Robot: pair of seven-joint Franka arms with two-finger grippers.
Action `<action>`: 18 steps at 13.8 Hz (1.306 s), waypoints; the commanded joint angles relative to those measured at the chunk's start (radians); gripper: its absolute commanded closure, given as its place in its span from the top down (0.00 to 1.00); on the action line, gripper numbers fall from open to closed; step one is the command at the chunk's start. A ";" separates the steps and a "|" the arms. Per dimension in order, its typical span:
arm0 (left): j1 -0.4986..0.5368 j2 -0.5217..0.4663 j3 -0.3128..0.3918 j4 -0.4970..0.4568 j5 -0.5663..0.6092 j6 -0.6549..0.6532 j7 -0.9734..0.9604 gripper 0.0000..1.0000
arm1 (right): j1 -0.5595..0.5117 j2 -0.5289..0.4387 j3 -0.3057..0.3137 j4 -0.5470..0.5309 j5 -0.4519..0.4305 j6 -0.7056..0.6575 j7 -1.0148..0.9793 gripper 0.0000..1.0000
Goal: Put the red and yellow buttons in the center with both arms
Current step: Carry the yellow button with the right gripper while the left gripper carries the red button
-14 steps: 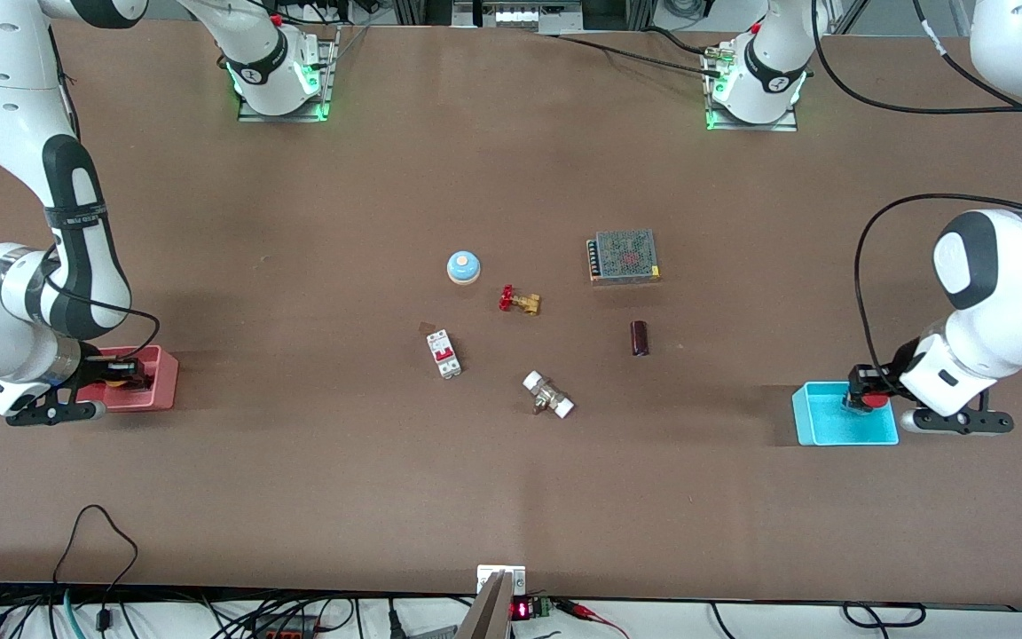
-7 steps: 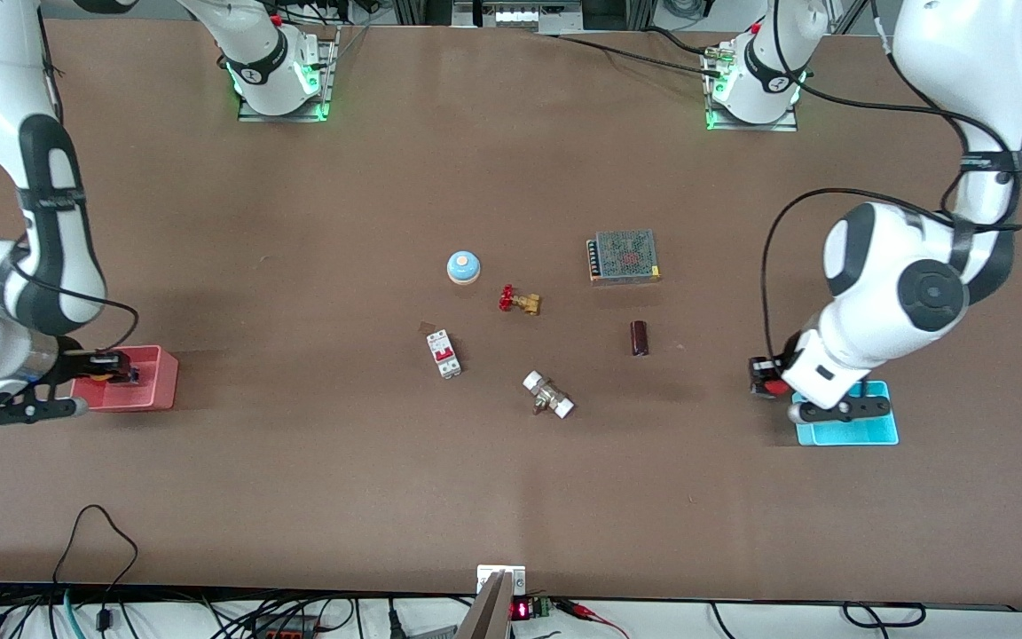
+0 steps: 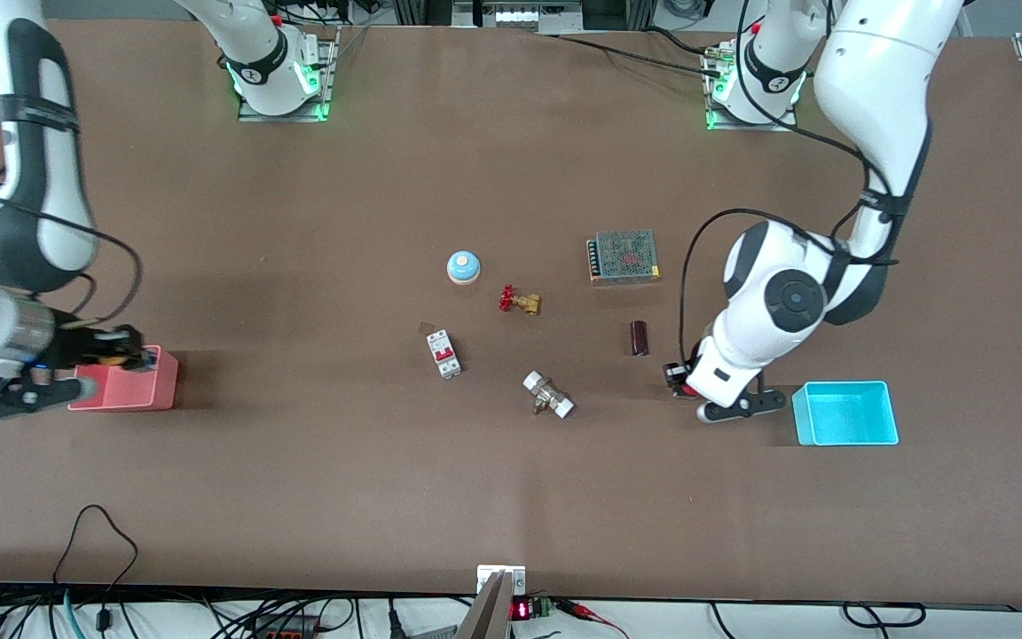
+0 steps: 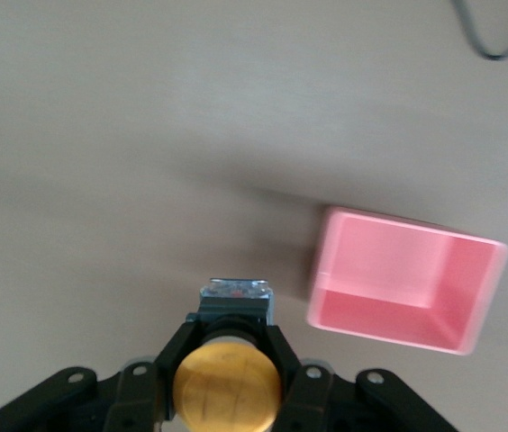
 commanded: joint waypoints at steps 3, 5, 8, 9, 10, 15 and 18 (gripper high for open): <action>-0.021 0.028 0.007 -0.002 -0.024 0.048 -0.018 0.30 | 0.157 0.086 -0.004 0.016 0.033 0.060 0.111 0.35; -0.021 0.033 0.007 -0.001 -0.025 0.048 -0.018 0.38 | 0.209 0.111 -0.003 0.016 0.031 0.078 0.208 0.35; -0.021 0.036 0.006 -0.001 -0.025 0.049 -0.018 0.50 | 0.269 0.149 -0.003 0.013 0.033 0.084 0.266 0.35; -0.021 0.037 0.006 -0.002 -0.025 0.048 -0.018 0.55 | 0.288 0.154 -0.001 0.013 0.034 0.086 0.268 0.35; -0.019 0.036 0.006 -0.001 -0.024 0.048 -0.018 0.59 | 0.307 0.163 -0.001 0.013 0.034 0.086 0.285 0.35; -0.006 -0.010 0.009 0.001 -0.025 0.034 -0.010 0.86 | 0.347 0.233 -0.001 0.011 0.034 0.182 0.427 0.35; 0.008 -0.059 0.018 0.001 -0.019 0.029 -0.003 0.94 | 0.378 0.258 -0.001 0.011 0.033 0.231 0.512 0.37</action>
